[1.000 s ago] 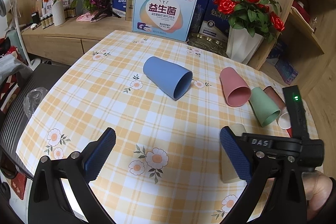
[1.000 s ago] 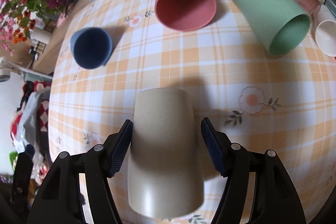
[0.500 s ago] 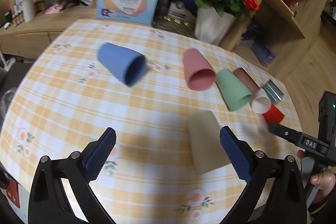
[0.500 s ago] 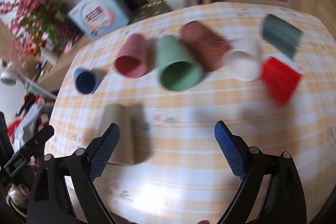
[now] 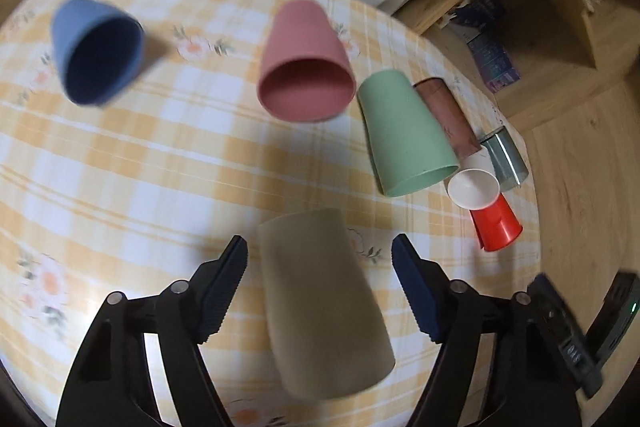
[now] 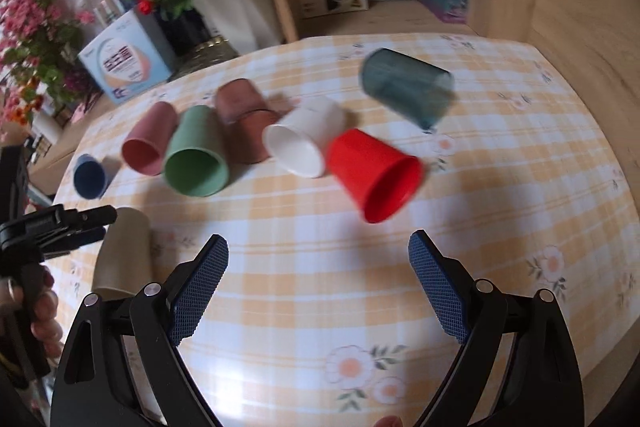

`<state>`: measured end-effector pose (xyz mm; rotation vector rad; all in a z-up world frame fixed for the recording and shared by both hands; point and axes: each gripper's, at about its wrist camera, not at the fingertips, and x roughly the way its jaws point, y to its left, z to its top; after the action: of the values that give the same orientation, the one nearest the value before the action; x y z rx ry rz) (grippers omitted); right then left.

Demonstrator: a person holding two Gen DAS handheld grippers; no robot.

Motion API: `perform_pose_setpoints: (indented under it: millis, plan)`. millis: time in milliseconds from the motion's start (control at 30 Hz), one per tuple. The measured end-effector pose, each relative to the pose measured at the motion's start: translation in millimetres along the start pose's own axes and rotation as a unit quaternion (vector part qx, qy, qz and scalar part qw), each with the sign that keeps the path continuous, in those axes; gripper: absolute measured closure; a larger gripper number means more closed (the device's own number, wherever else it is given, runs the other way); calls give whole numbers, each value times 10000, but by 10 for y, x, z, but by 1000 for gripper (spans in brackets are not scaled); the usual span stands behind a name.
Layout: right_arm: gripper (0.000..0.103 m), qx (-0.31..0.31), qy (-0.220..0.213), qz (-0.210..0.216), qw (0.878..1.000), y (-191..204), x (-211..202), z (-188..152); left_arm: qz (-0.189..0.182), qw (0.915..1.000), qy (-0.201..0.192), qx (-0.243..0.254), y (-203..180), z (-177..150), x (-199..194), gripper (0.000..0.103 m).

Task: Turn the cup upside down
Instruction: 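Move the left gripper to the standing beige cup and close on it, then set the beige cup down standing and open the left gripper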

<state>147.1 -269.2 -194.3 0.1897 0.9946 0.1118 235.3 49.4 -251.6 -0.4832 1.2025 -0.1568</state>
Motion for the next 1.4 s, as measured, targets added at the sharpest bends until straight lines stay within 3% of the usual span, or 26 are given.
perform_pose_setpoints:
  millis: [333,733,1000,1267,1400]
  plan:
    - [14,477,51,-159,9987,-470,58,-9,79,9988,398,-280,1,124,366,39]
    - [14,552,94,-223,9982,-542,64,-33,22,9988,441,-223,-68,121,427,44]
    - [14,595,89,-181,9980,-537,32,-41,173,9996,170,132,-121,2,230,45]
    - [14,696,90,-144,9974,-550,2,-84,450,9961,-472,598,-92,-152,-185,47]
    - [14,655,72,-119,9978,-524,-24,-98,736,9894,-909,857,-30,-235,-437,48]
